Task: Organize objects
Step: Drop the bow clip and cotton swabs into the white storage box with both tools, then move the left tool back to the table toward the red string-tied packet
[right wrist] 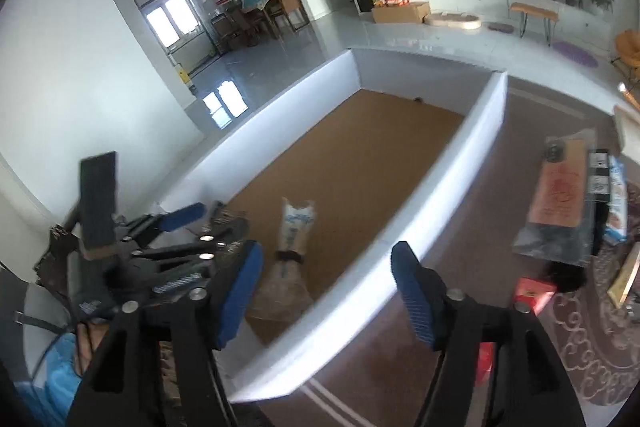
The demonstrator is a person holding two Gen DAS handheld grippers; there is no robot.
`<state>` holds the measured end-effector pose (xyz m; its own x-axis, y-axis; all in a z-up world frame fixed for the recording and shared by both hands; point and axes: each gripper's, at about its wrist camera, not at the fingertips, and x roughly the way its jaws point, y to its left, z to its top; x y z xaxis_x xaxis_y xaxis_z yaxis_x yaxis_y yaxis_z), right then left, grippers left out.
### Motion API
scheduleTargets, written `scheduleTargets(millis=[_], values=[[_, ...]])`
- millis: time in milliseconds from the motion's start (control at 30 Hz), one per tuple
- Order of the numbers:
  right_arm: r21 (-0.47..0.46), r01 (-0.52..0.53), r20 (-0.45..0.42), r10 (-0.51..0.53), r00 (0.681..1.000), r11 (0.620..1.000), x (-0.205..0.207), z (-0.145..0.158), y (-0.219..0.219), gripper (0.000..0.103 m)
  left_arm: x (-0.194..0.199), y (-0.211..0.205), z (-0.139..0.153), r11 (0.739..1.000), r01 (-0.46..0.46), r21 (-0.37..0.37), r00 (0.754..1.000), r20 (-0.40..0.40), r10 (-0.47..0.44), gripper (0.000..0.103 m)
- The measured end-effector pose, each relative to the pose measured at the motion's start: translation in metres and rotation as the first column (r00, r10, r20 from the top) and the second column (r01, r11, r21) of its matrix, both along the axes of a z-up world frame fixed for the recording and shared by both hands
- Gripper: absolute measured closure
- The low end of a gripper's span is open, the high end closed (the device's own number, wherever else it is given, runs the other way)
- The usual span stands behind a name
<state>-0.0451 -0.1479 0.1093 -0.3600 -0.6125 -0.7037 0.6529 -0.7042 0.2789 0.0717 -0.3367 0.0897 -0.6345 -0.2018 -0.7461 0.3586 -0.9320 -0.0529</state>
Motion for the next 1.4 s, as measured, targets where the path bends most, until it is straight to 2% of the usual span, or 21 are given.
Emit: scheduleTargets(millis=[33, 67, 133, 200, 233, 267, 333, 433, 500, 567, 633, 700, 800, 1133, 1400], values=[[0.026, 0.040, -0.057, -0.038, 0.998, 0.999, 0.004, -0.005, 0.024, 0.016, 0.002, 0.010, 0.001, 0.999, 0.039, 0.009, 0.999, -0.027, -0.039, 0.026], [0.046, 0.076, -0.087, -0.072, 0.994, 0.996, 0.000, -0.008, 0.045, 0.010, 0.006, 0.024, 0.005, 0.996, 0.084, 0.022, 0.995, -0.049, -0.083, 0.024], [0.102, 0.174, -0.124, -0.161, 0.979, 0.979, 0.001, -0.028, 0.095, 0.009, 0.013, 0.057, 0.011, 0.977, 0.203, 0.064, 0.976, -0.098, -0.196, 0.019], [0.180, 0.294, -0.134, -0.273, 0.953, 0.939, -0.003, -0.058, 0.154, 0.009, 0.013, 0.099, 0.018, 0.943, 0.319, 0.097, 0.943, -0.134, -0.305, 0.012], [0.211, 0.340, -0.135, -0.317, 0.939, 0.917, -0.006, -0.071, 0.179, 0.009, 0.014, 0.124, 0.019, 0.917, 0.382, 0.113, 0.919, -0.147, -0.365, 0.011], [0.253, 0.398, -0.131, -0.376, 0.917, 0.882, -0.007, -0.089, 0.209, 0.009, 0.012, 0.141, 0.019, 0.898, 0.422, 0.125, 0.902, -0.151, -0.403, 0.010], [0.292, 0.466, -0.117, -0.452, 0.884, 0.835, -0.007, -0.109, 0.245, 0.009, 0.011, 0.181, 0.012, 0.851, 0.504, 0.143, 0.862, -0.147, -0.486, 0.009], [0.320, 0.537, -0.106, -0.534, 0.839, 0.780, -0.013, -0.129, 0.285, 0.009, -0.005, 0.233, -0.011, 0.831, 0.536, 0.151, 0.844, -0.078, -0.530, 0.009], [0.331, 0.555, -0.108, -0.553, 0.826, 0.763, -0.011, -0.128, 0.292, 0.009, -0.007, 0.244, -0.027, 0.834, 0.528, 0.160, 0.848, -0.044, -0.529, 0.009], [0.340, 0.562, -0.112, -0.561, 0.821, 0.754, -0.014, -0.125, 0.291, 0.009, -0.019, 0.249, -0.044, 0.848, 0.503, 0.167, 0.860, -0.004, -0.510, 0.009], [0.340, 0.566, -0.117, -0.564, 0.818, 0.751, -0.020, -0.124, 0.291, 0.007, -0.022, 0.251, -0.050, 0.858, 0.478, 0.187, 0.872, 0.017, -0.490, 0.009], [0.338, 0.572, -0.123, -0.567, 0.815, 0.748, -0.038, -0.127, 0.289, 0.000, -0.020, 0.252, -0.054, 0.867, 0.459, 0.193, 0.882, 0.014, -0.471, 0.009], [0.301, 0.579, -0.101, -0.578, 0.809, 0.758, -0.057, -0.135, 0.291, 0.000, -0.020, 0.247, -0.054, 0.881, 0.437, 0.179, 0.895, 0.014, -0.447, 0.009], [0.301, 0.578, -0.101, -0.578, 0.810, 0.758, -0.061, -0.136, 0.290, 0.000, -0.026, 0.229, -0.063, 0.901, 0.403, 0.157, 0.913, 0.004, -0.409, 0.009], [0.301, 0.578, -0.101, -0.578, 0.810, 0.758, -0.061, -0.136, 0.290, 0.000, -0.032, 0.229, -0.071, 0.903, 0.399, 0.156, 0.913, 0.026, -0.408, 0.009]])
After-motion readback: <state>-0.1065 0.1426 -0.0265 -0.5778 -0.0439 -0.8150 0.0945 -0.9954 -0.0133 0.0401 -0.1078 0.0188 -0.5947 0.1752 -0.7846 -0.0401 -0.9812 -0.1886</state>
